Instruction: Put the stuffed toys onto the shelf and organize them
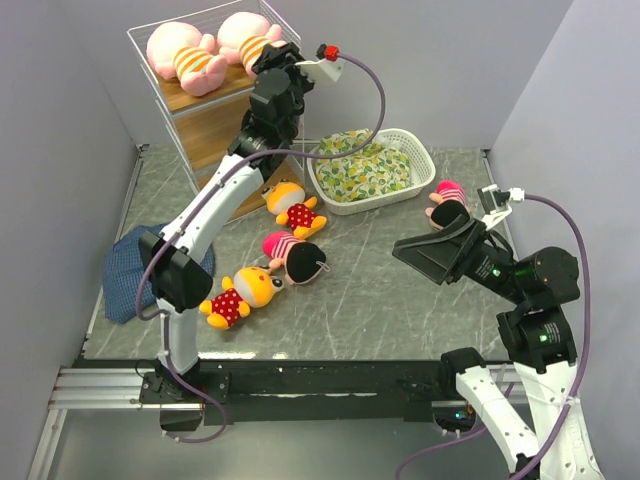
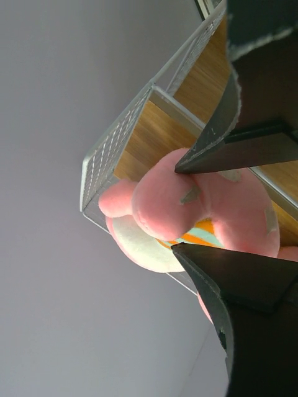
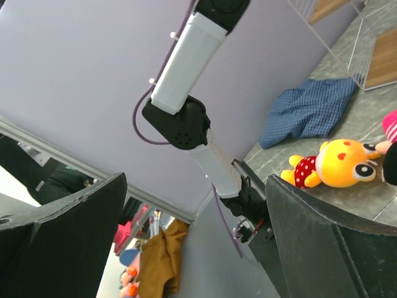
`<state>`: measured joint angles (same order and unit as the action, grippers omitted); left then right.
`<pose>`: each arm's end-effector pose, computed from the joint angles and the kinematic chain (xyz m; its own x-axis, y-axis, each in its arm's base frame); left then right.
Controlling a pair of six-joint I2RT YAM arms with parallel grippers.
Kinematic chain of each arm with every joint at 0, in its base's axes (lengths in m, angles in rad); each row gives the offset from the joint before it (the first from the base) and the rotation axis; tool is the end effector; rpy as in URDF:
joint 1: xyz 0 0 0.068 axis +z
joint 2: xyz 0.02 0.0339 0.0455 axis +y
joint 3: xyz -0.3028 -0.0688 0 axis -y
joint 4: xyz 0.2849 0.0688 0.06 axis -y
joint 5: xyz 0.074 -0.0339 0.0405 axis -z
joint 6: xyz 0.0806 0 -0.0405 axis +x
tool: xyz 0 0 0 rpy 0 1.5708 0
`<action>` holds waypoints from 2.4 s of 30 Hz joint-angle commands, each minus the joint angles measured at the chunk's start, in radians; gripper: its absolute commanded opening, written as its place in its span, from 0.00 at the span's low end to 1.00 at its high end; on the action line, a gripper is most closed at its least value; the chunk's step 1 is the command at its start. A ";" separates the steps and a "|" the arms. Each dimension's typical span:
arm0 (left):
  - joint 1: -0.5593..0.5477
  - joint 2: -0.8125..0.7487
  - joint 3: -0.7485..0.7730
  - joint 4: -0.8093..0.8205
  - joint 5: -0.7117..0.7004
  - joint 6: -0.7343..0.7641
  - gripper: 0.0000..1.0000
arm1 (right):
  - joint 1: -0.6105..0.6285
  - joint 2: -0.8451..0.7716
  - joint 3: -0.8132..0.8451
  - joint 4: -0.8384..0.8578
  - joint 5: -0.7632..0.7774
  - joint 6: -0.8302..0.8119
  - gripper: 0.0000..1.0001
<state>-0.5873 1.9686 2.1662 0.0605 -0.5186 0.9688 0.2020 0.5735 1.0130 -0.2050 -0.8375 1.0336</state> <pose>0.4751 -0.2682 0.5442 0.1882 0.7347 -0.6518 -0.1285 0.6764 0.7253 0.1079 0.0832 0.4830 -0.6071 0.4626 -0.6460 -0.6266 0.2213 0.7473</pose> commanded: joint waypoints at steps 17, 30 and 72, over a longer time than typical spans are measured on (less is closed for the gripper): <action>0.037 0.009 0.090 0.101 0.054 0.022 0.65 | -0.006 0.037 0.036 -0.048 0.072 -0.087 1.00; -0.061 -0.170 -0.043 0.016 0.092 -0.160 0.87 | -0.003 0.011 0.029 -0.080 0.046 -0.107 1.00; -0.109 -1.427 -1.494 -0.447 0.322 -1.308 0.90 | 0.227 0.367 -0.352 -0.045 0.647 0.144 0.86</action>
<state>-0.6968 0.5350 0.7021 -0.4305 -0.2539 -0.3145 0.3550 0.8646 0.6113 -0.4194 -0.2737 1.1027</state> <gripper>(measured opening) 0.890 0.856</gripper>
